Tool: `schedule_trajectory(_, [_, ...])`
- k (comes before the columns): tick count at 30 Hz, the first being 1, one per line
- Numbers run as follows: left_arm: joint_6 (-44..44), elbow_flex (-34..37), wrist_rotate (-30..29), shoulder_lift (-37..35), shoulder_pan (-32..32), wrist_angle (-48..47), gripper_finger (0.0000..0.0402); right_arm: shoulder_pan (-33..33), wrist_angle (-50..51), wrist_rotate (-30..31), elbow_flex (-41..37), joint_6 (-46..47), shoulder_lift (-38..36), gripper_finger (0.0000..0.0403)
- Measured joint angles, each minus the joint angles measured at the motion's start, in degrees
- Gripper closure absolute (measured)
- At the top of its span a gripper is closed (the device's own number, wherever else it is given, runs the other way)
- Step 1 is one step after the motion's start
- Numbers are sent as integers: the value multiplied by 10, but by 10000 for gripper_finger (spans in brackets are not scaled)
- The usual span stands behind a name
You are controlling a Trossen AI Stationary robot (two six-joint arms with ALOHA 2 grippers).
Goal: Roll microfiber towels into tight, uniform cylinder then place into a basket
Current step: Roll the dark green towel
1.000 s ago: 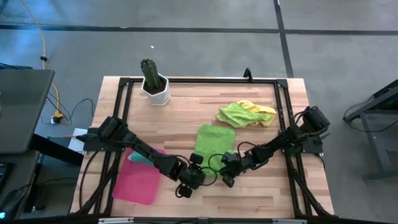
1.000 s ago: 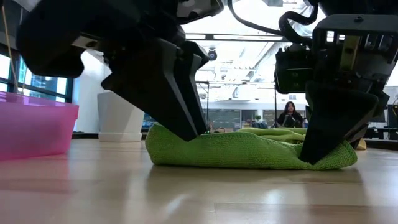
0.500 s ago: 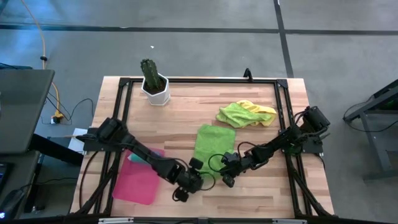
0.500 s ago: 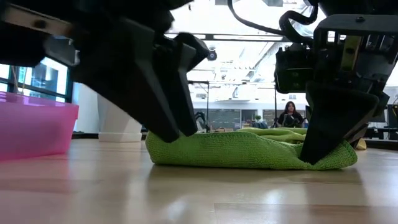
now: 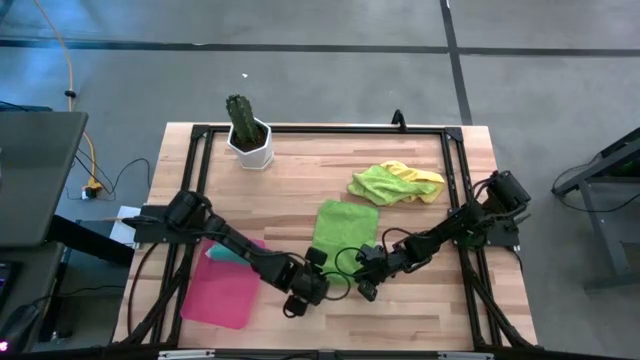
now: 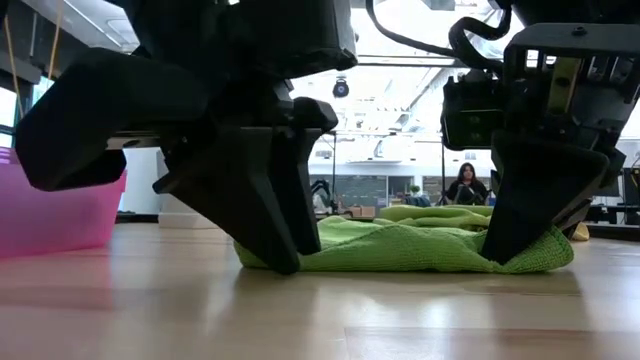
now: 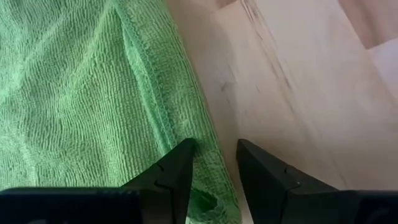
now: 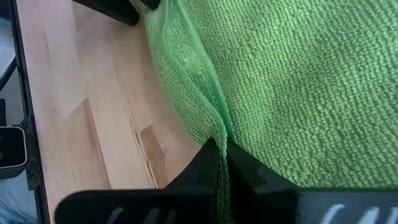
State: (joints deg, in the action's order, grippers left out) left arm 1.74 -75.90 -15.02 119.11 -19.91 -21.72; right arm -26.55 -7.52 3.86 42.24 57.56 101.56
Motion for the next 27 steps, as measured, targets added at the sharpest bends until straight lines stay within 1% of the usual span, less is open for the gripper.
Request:
schedule_trajectory(8, [19,2,-11,-15,-7,-1,284,0,-3,-1,0,0,0,402])
schedule_trajectory(18, [-3,2,-6,-13,19,-14,284,-4,-5,-12,0,-15,0,402])
schedule_trajectory(20, [-13,2,11,-13,24,-14,284,-4,-7,-18,0,-26,0,402])
schedule_trajectory(25, [-18,1,116,-9,47,-12,284,-4,-7,-25,1,-54,0,402])
schedule_trajectory(27, [-28,0,123,-5,55,-7,284,-4,-8,-25,1,-72,0,402])
